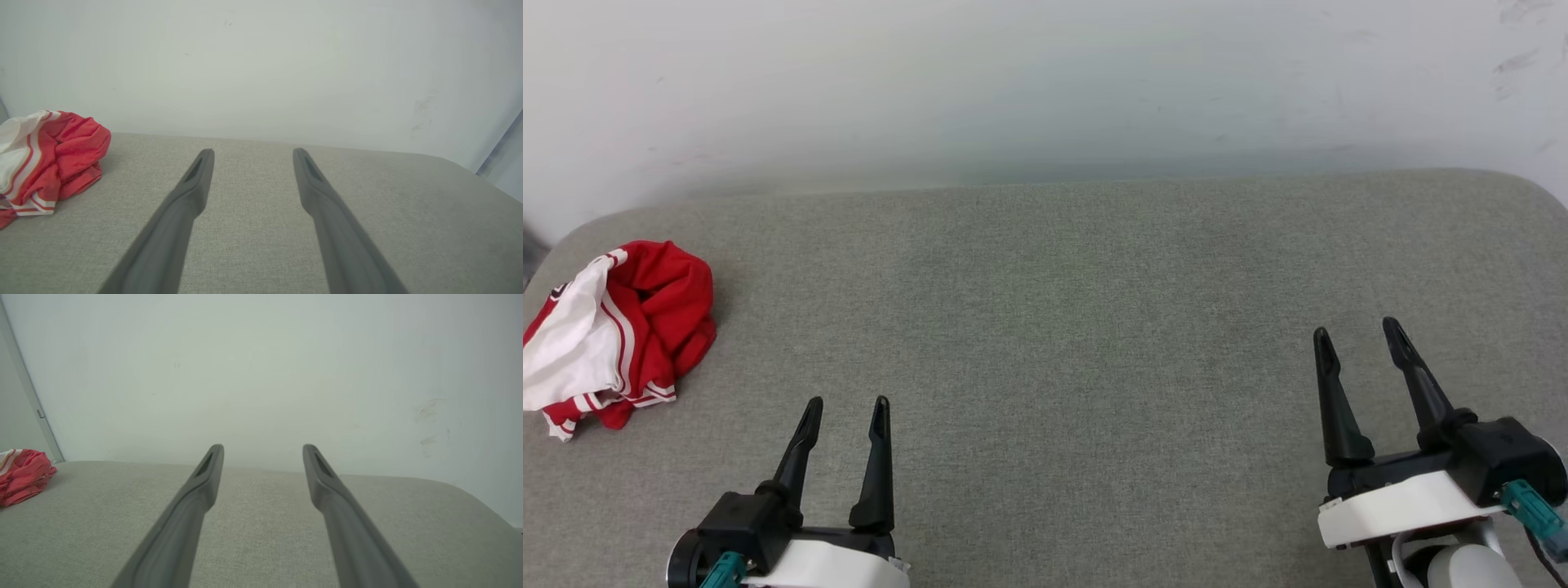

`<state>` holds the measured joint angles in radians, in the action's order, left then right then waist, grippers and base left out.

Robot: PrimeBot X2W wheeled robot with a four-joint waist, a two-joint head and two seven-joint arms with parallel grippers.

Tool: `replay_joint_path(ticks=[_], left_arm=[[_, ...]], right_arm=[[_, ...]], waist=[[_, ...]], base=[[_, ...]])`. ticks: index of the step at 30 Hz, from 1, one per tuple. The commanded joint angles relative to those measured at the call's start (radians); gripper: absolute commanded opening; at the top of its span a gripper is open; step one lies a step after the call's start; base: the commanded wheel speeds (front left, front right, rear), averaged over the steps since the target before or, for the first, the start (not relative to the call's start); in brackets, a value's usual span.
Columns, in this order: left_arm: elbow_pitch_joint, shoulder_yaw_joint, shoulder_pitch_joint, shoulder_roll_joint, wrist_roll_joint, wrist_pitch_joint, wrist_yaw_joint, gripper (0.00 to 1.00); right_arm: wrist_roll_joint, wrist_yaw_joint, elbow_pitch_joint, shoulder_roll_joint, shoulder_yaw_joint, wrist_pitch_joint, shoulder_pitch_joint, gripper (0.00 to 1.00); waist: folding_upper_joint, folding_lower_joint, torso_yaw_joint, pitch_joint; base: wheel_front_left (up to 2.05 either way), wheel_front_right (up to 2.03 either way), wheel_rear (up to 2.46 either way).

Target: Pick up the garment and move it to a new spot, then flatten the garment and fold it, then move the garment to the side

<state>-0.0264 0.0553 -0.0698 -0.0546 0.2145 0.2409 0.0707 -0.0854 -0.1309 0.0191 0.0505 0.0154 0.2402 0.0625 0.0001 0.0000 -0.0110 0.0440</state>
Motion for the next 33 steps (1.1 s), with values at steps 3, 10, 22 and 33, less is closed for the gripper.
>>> replay_joint_path(ticks=[3,10,22,33], left_arm=[[0.004,-0.011,-0.008,0.003,-0.03,0.011,0.02,1.0],[0.032,0.001,-0.026,0.004,-0.053,0.023,0.035,1.0],[0.081,-0.001,-0.033,0.004,-0.012,0.025,0.051,1.0],[0.088,-0.013,-0.02,0.004,0.004,0.025,0.052,1.0]], right_arm=[[-0.015,0.0,0.018,0.0,0.014,0.011,0.0,1.0],[-0.077,0.0,0.065,-0.001,0.007,0.024,-0.003,1.0],[-0.109,0.0,0.11,-0.001,0.025,0.025,-0.004,1.0],[-0.075,0.0,0.111,-0.001,0.04,0.025,-0.006,1.0]], waist=[[-0.0001,0.0,-0.001,-0.003],[-0.0001,0.0,-0.004,-0.014],[-0.0001,0.0,-0.002,-0.024],[-0.0001,0.0,0.027,-0.021]], base=[[0.0,0.0,0.0],[0.0,0.0,0.0],[0.0,0.0,0.0],[0.0,0.0,0.0]])
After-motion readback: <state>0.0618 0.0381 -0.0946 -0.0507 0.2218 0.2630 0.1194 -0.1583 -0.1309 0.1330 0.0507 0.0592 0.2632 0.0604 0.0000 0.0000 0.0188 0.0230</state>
